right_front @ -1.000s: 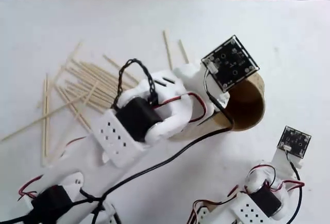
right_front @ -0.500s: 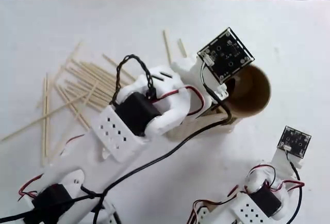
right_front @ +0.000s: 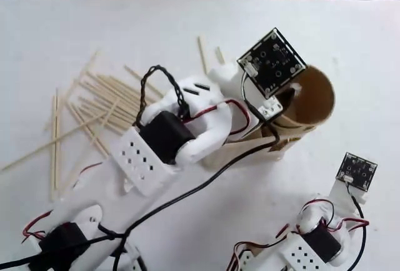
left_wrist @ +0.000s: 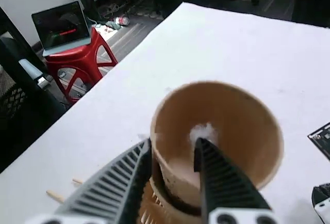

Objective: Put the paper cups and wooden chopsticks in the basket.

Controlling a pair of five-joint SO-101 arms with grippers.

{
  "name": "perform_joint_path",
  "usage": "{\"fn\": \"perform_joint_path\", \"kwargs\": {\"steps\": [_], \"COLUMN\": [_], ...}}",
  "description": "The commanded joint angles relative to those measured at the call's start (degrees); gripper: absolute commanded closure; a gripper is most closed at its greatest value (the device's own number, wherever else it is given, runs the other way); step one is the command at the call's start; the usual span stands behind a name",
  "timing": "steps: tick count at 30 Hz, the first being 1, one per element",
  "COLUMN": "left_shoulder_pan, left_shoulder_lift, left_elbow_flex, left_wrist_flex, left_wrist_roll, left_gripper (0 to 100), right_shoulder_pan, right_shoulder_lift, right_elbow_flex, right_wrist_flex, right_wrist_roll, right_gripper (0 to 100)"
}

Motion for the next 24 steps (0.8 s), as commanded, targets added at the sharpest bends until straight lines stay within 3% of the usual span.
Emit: {"fn": "perform_joint_path", "kwargs": {"steps": [1,8,14,24], "left_shoulder_pan": [-0.6,-0.6,2.9,4.7], "left_shoulder_lift": [-0.7,-0.7,-2.8,-4.4], "left_elbow_flex": [-1.8,-1.8,-7.6,-8.1], "left_wrist_flex": [-3.3,-2.1,9.0,15.6], "left_wrist_roll": [-2.8,-3.0,-3.1,-2.9], "left_gripper": [85,85,85,85], "right_shoulder_pan": [0.8,0.8,0.7,0.7], "right_shoulder_lift": [-0.5,-0.5,-0.5,-0.5], "right_elbow_flex": [0.5,0.5,0.5,0.5], "right_wrist_flex": [-1.0,-1.0,-0.8,-0.6], "right_wrist_roll": [-0.2,-0.2,-0.2,-0.2], "right_gripper": [98.0,98.0,97.9,97.9]}}
